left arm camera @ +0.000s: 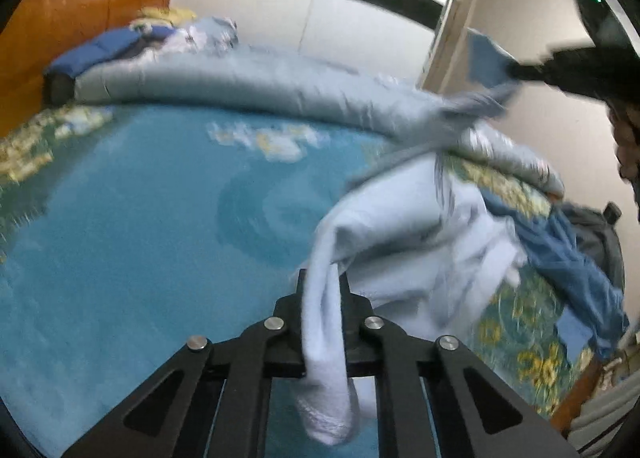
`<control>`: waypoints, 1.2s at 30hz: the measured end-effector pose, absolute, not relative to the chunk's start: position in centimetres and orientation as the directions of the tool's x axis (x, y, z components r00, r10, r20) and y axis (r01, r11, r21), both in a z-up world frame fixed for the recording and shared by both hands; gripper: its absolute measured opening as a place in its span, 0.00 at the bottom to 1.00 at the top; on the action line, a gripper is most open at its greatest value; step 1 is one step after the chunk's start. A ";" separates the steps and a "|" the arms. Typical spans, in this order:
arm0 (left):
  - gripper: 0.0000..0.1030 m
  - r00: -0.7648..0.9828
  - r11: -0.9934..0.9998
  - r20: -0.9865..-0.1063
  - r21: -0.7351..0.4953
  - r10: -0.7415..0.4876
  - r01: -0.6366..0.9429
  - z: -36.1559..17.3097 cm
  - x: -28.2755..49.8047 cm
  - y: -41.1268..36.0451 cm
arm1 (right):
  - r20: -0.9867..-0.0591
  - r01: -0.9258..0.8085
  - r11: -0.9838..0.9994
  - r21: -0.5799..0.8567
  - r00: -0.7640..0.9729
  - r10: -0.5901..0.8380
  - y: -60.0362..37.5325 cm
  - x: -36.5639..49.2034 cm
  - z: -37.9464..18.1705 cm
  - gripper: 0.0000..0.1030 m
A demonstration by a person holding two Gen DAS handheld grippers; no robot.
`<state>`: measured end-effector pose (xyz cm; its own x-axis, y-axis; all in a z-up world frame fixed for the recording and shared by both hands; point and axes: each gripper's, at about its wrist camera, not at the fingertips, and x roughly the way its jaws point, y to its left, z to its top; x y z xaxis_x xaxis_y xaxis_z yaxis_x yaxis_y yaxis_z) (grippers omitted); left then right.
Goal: Fold clothes
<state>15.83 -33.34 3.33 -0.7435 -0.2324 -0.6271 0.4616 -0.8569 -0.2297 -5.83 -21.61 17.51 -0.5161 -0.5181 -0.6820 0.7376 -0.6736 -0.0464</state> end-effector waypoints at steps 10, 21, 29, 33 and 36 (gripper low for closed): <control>0.09 -0.763 -0.806 -0.382 -0.072 -0.521 0.587 17.0 19.9 -39.0 | -0.463 0.621 -0.784 0.000 -0.694 -0.551 -12.0 -3.5 27.6 0.03; 0.09 -0.735 -0.797 -0.388 0.000 -0.556 0.604 16.5 25.4 -39.4 | -0.414 0.504 -0.861 0.062 -0.772 -0.482 -2.0 -3.0 28.5 0.03; 0.09 -0.640 -0.863 -0.691 -0.047 -0.336 0.504 0.6 22.4 -35.6 | -0.673 0.358 -0.930 0.087 -0.667 -0.320 4.3 -7.0 14.0 0.03; 0.10 -0.610 -0.869 -0.728 -0.042 -0.311 0.494 -2.3 22.1 -34.0 | -0.769 0.263 -0.955 0.136 -0.580 -0.269 8.8 -8.4 7.1 0.03; 0.11 -0.608 -0.871 -0.739 -0.058 -0.291 0.487 -2.7 22.2 -33.7 | -0.798 0.231 -0.960 0.162 -0.541 -0.265 10.7 -8.4 4.0 0.03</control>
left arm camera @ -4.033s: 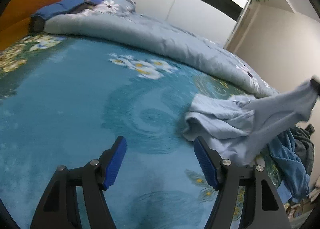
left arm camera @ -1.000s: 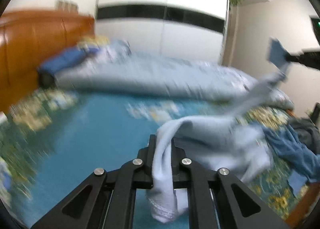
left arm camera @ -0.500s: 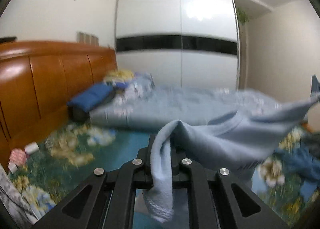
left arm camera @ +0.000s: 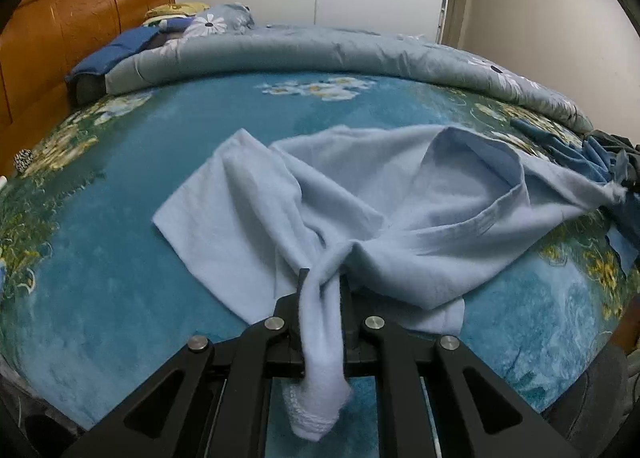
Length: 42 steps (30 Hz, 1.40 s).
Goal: Fold clothes
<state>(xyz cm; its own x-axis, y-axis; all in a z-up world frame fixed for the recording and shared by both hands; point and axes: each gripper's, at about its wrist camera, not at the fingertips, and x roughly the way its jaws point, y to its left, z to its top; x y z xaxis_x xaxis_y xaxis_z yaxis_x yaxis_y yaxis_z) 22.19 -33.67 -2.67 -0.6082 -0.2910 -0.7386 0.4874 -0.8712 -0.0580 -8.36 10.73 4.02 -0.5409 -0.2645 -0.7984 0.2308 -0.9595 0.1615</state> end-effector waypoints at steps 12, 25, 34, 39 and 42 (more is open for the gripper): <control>0.40 -0.637 -0.893 -0.713 -0.033 -0.293 0.448 -1.0 24.9 -33.4 | -0.802 0.322 -0.946 0.035 -0.555 -0.218 9.2 -7.2 3.7 0.22; 0.51 -0.724 -0.904 -0.654 -0.143 -0.220 0.403 0.5 29.5 -34.6 | -0.735 0.590 -0.806 -0.049 -0.568 -0.371 -0.1 -1.3 7.8 0.46; 0.51 -0.725 -0.883 -0.673 -0.241 -0.147 0.403 -1.9 29.5 -34.4 | -0.814 0.895 -0.444 -0.037 -0.284 -0.506 -18.1 6.0 0.8 0.47; 0.51 -0.711 -0.869 -0.691 -0.264 -0.132 0.418 -3.1 29.7 -35.2 | -0.838 0.900 -0.429 -0.074 -0.290 -0.463 -20.8 6.0 -0.8 0.47; 0.51 -0.715 -0.868 -0.690 -0.282 -0.114 0.409 -3.5 29.3 -35.3 | -0.847 0.895 -0.441 -0.075 -0.291 -0.446 -20.9 5.4 -1.2 0.46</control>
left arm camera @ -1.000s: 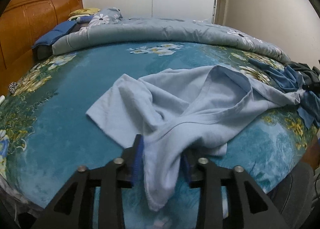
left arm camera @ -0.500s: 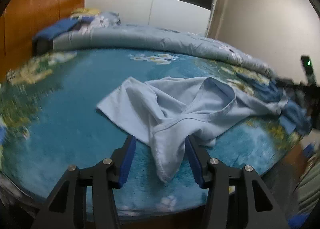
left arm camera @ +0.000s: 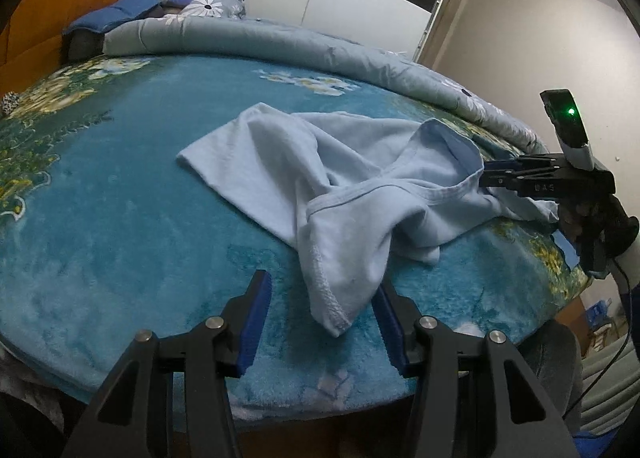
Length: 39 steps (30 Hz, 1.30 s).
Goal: Fold clothes
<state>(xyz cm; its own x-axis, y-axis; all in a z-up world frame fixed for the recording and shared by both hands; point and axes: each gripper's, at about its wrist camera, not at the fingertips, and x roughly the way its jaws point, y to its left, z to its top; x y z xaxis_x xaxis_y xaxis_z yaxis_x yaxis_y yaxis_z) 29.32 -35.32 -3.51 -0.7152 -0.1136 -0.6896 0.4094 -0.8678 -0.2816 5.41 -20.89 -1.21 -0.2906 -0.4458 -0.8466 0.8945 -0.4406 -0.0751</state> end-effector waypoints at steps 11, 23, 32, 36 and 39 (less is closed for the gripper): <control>0.51 -0.733 -0.898 -0.675 -0.268 -0.084 0.349 -3.3 28.2 -34.5 | -0.790 0.824 -0.565 -0.033 -0.368 -0.490 -17.5 2.5 2.3 0.03; 0.51 -0.751 -0.929 -0.657 -0.234 -0.067 0.287 -2.2 26.1 -34.0 | -0.780 0.726 -0.686 0.047 -0.403 -0.479 -10.4 -1.1 2.8 0.01; 0.50 -0.747 -0.915 -0.658 -0.239 -0.094 0.325 -2.6 27.3 -34.6 | -0.792 0.845 -0.534 0.014 -0.317 -0.522 -16.0 0.6 1.5 0.42; 0.41 -0.737 -0.919 -0.667 -0.213 -0.111 0.331 -2.9 27.3 -34.8 | -0.815 0.870 -0.493 -0.003 -0.287 -0.503 -18.2 0.4 0.1 0.49; 0.33 -0.734 -0.923 -0.669 -0.204 -0.113 0.328 -3.2 27.4 -34.7 | -0.831 0.870 -0.493 0.018 -0.261 -0.491 -18.5 -0.4 -0.8 0.49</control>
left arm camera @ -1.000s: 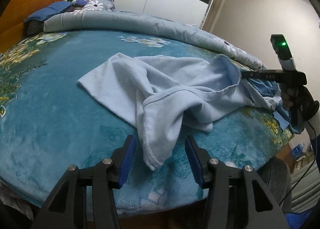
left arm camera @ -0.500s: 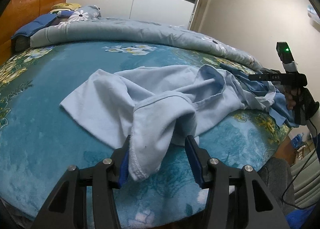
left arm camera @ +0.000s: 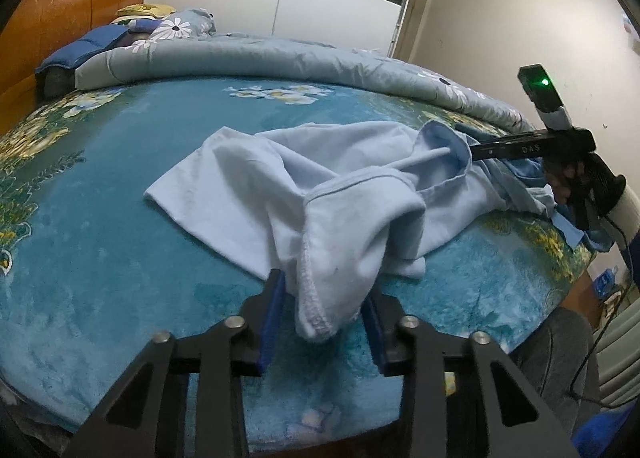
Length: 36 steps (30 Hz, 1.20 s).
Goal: Fold clothes
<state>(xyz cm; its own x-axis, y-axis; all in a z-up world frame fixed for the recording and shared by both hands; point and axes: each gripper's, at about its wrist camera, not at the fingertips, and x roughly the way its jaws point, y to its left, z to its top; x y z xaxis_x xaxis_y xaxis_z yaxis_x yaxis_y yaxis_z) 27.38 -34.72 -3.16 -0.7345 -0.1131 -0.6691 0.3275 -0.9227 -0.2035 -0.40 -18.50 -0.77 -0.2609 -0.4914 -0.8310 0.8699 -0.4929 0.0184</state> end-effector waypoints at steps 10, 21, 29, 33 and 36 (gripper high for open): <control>0.09 -0.749 -0.909 -0.630 -0.160 -0.206 0.384 -2.0 27.9 -35.0 | -0.827 0.852 -0.519 0.069 -0.242 -0.507 -17.3 0.2 0.3 0.05; 0.08 -0.788 -0.858 -0.362 0.070 -0.497 0.509 14.3 25.7 -38.2 | -0.555 0.763 -0.643 -0.065 -0.563 -0.613 -14.4 3.7 17.0 0.04; 0.08 -0.811 -0.817 -0.132 0.190 -0.570 0.544 28.7 27.4 -36.0 | -0.273 0.679 -0.718 -0.153 -0.728 -0.629 -11.8 9.9 31.2 0.04; 0.08 -0.812 -0.795 -0.037 0.232 -0.583 0.560 33.2 30.2 -33.4 | -0.151 0.658 -0.733 -0.173 -0.753 -0.640 -9.6 14.6 36.3 0.04; 0.08 -0.824 -0.797 -0.006 0.257 -0.567 0.547 35.0 32.2 -31.9 | -0.095 0.645 -0.738 -0.198 -0.762 -0.641 -8.4 17.8 38.3 0.04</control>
